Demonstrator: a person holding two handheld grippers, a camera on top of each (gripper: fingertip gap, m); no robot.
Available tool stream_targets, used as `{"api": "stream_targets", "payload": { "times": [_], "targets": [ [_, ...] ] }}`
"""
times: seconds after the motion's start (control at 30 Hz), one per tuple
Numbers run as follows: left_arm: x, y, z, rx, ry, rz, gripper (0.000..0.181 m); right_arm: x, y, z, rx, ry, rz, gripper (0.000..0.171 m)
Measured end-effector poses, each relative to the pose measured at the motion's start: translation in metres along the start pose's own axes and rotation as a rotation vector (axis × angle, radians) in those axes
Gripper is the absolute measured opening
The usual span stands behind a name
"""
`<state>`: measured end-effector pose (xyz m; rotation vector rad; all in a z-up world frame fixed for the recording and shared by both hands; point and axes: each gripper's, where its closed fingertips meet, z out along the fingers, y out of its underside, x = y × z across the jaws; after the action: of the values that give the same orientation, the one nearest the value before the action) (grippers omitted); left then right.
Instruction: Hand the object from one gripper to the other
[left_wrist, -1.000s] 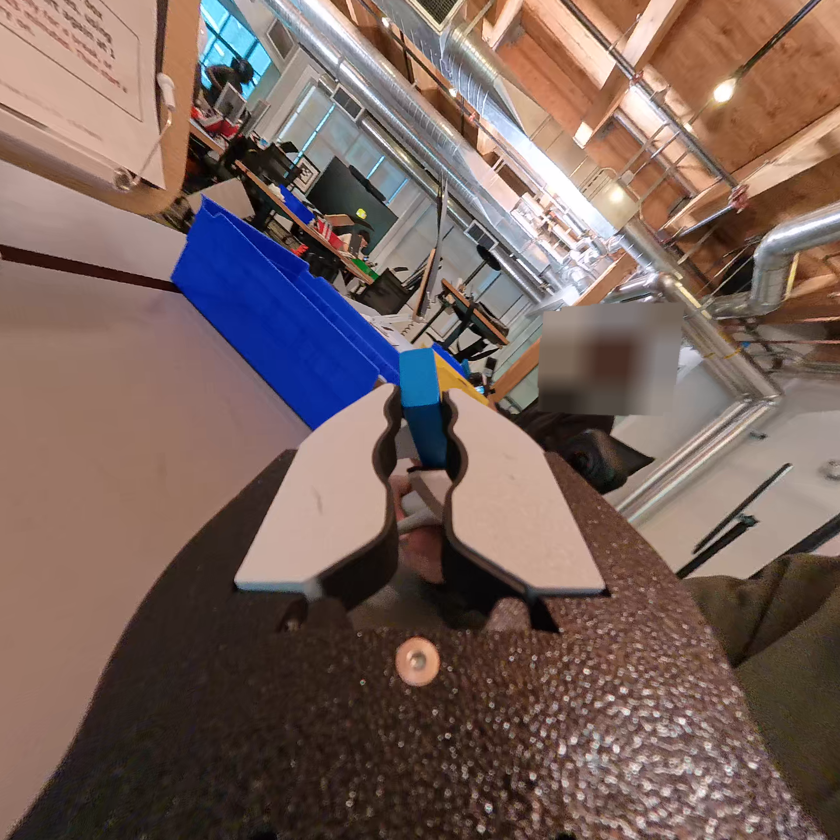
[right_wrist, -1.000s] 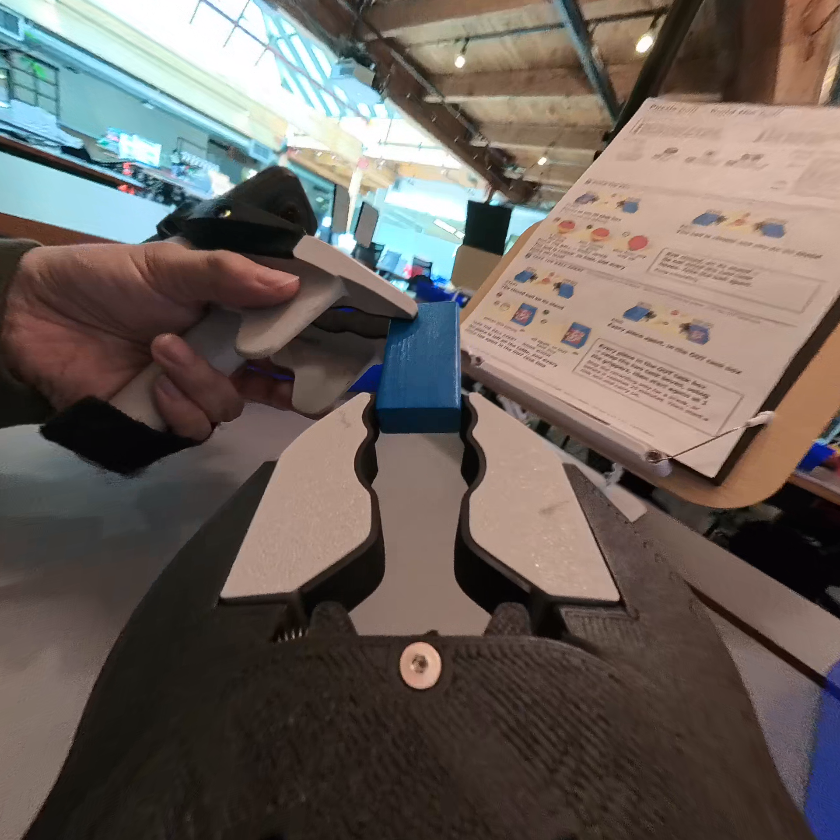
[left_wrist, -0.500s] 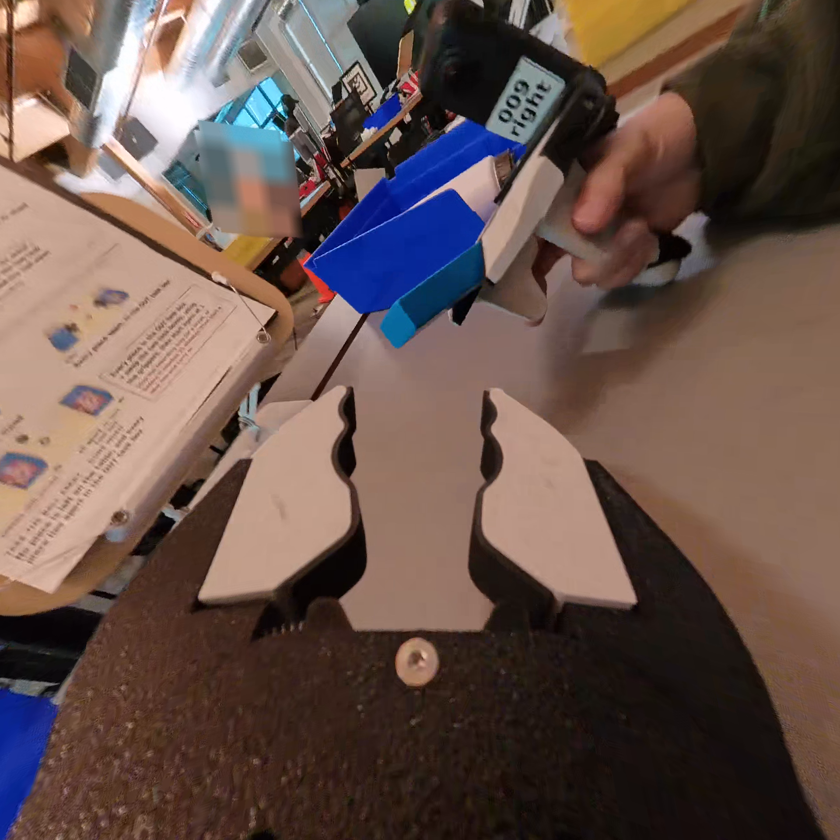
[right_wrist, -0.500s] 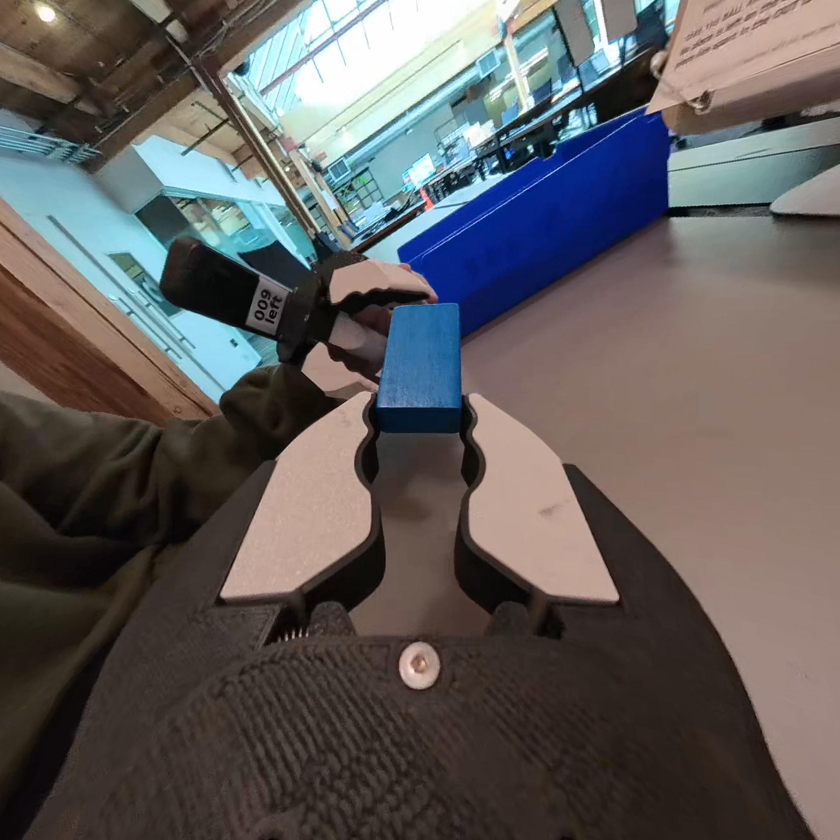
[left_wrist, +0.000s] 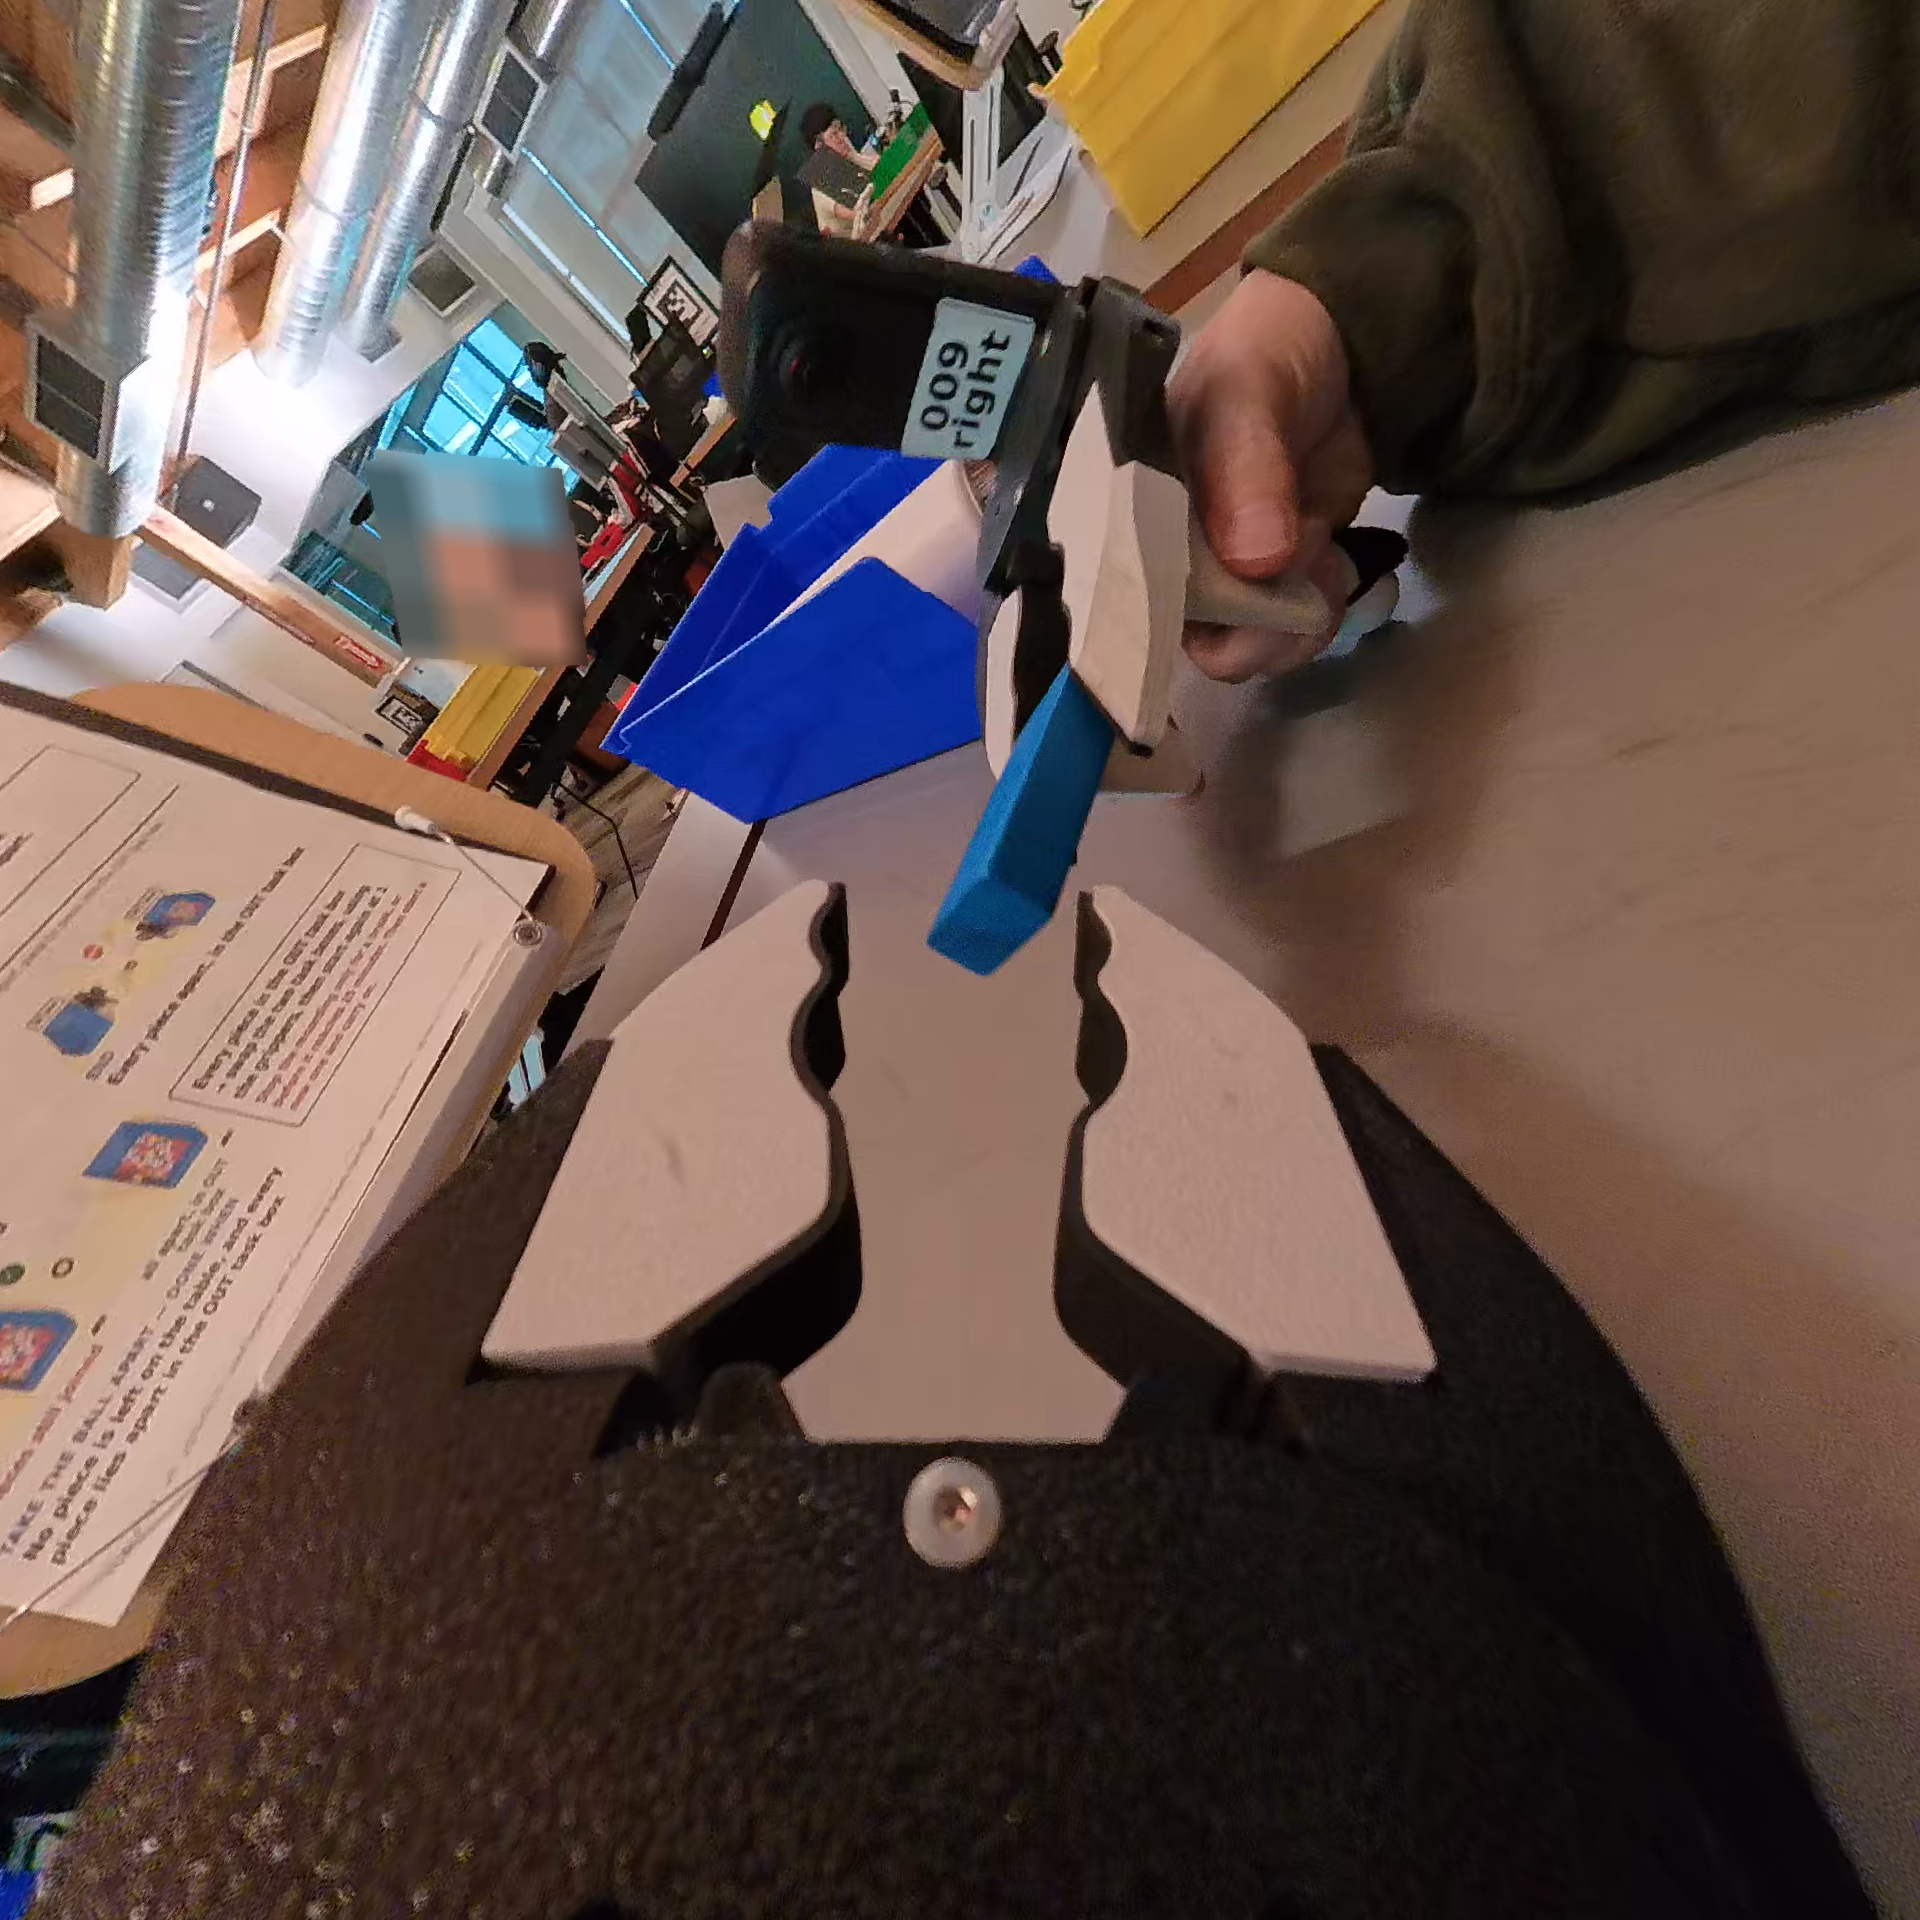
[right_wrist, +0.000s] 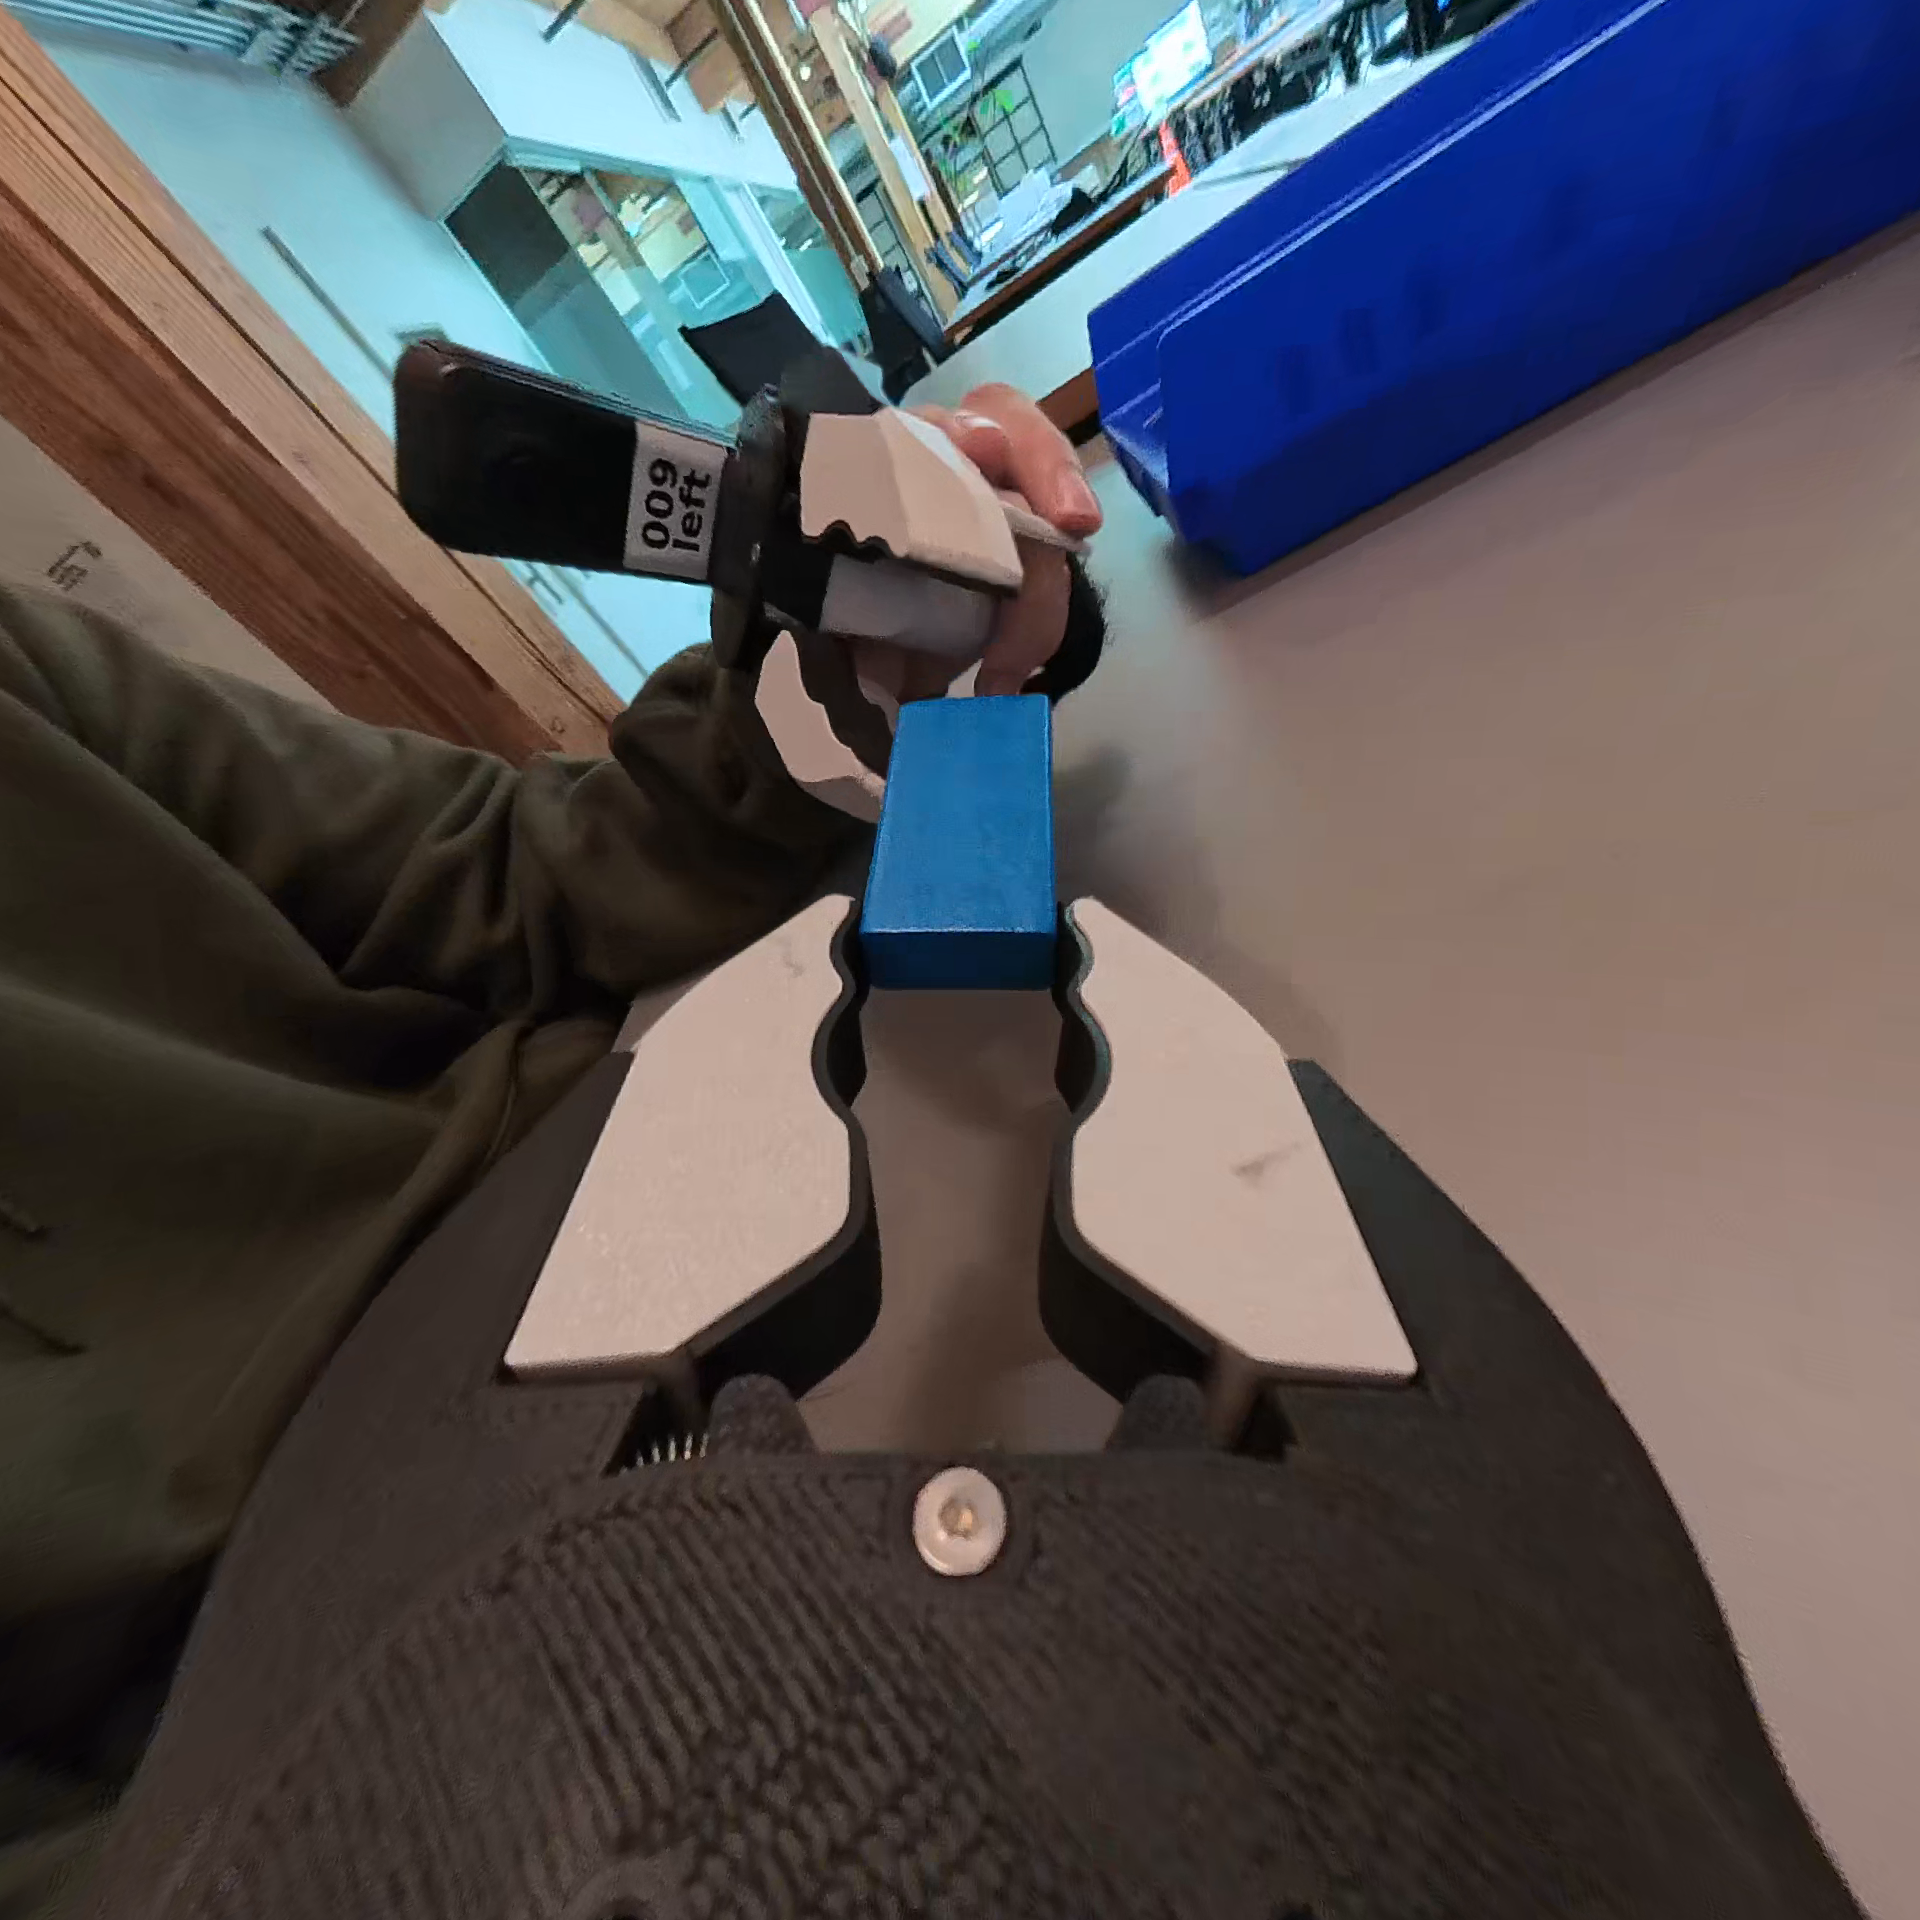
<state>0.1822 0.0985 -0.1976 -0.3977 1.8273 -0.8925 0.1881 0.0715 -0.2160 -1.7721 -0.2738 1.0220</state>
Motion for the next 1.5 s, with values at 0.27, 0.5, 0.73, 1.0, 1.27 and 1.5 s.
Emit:
{"api": "stream_targets", "payload": {
  "times": [0.27, 0.5, 0.73, 1.0, 1.27, 1.5],
  "targets": [
    [0.004, 0.004, 0.014, -0.067, -0.003, -0.039, 0.017, 0.011, -0.01, -0.001, 0.086, 0.043, 0.046, 0.033],
    [-0.028, -0.024, 0.001, 0.291, -0.008, -0.663, 0.016, 0.006, -0.052, -0.019, 0.377, 0.171, -0.288, 0.065],
    [-0.026, -0.04, -0.005, 0.57, 0.222, -1.05, 0.016, -0.006, -0.061, -0.003, 0.451, 0.182, -0.415, 0.024],
    [-0.026, -0.046, -0.004, 0.566, 0.163, -0.951, 0.016, -0.016, -0.067, -0.01, 0.468, 0.152, -0.44, 0.0],
    [-0.031, -0.039, -0.005, 0.569, 0.14, -0.996, 0.016, -0.014, -0.073, -0.012, 0.551, 0.202, -0.454, 0.038],
    [-0.028, -0.036, -0.004, 0.533, 0.146, -0.978, 0.017, -0.02, -0.072, -0.001, 0.47, 0.208, -0.49, 0.017]
  ]
}}
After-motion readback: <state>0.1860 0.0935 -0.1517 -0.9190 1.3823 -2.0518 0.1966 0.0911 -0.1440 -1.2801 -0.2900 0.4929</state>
